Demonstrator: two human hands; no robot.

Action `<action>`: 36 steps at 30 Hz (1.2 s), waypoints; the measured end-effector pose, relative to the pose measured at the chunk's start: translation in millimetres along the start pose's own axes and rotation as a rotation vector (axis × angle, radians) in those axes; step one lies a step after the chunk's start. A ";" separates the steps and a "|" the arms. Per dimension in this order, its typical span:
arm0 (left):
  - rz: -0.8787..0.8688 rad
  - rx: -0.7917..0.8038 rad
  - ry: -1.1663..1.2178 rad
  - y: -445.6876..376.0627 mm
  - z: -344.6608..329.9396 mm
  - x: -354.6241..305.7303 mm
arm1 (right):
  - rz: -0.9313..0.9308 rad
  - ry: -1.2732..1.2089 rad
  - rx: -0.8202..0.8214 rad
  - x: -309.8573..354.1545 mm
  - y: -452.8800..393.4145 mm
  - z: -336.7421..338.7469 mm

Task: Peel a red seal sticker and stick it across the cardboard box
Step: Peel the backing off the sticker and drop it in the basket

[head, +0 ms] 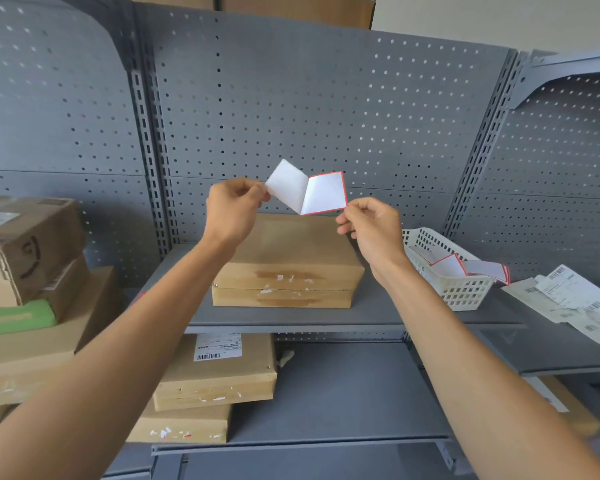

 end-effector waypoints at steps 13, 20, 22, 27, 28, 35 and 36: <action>0.124 -0.171 0.042 -10.8 35.3 21.8 | -0.028 -0.049 -0.094 -5.7 -6.2 5.7; 0.078 -0.074 0.088 -2.4 -1.2 -0.2 | 0.037 0.017 -0.139 4.8 -11.0 39.9; 0.063 -0.038 0.104 2.0 -21.1 -9.6 | 0.054 0.027 -0.166 8.7 -12.3 59.8; 0.033 0.071 0.182 12.0 -77.9 -31.6 | 0.095 0.208 -0.220 11.6 -13.8 116.8; 0.031 0.090 0.193 14.1 -88.0 -35.5 | 0.090 0.256 -0.221 11.0 -13.9 128.0; 0.015 0.176 0.251 27.5 -138.9 -52.0 | -0.051 0.548 -0.280 -2.8 -9.1 195.9; 0.012 0.183 0.260 28.9 -144.1 -53.6 | -0.093 0.599 -0.281 -5.9 -6.1 203.5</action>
Point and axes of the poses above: each hand's wrist, its own y-axis away from the middle knuckle, its own z-axis out of the back of the hand, x = y × z, the point moved 5 cm from there along -y, towards the middle knuckle, and after that the axes turned 9 degrees about -y, right-handed, at the moved point
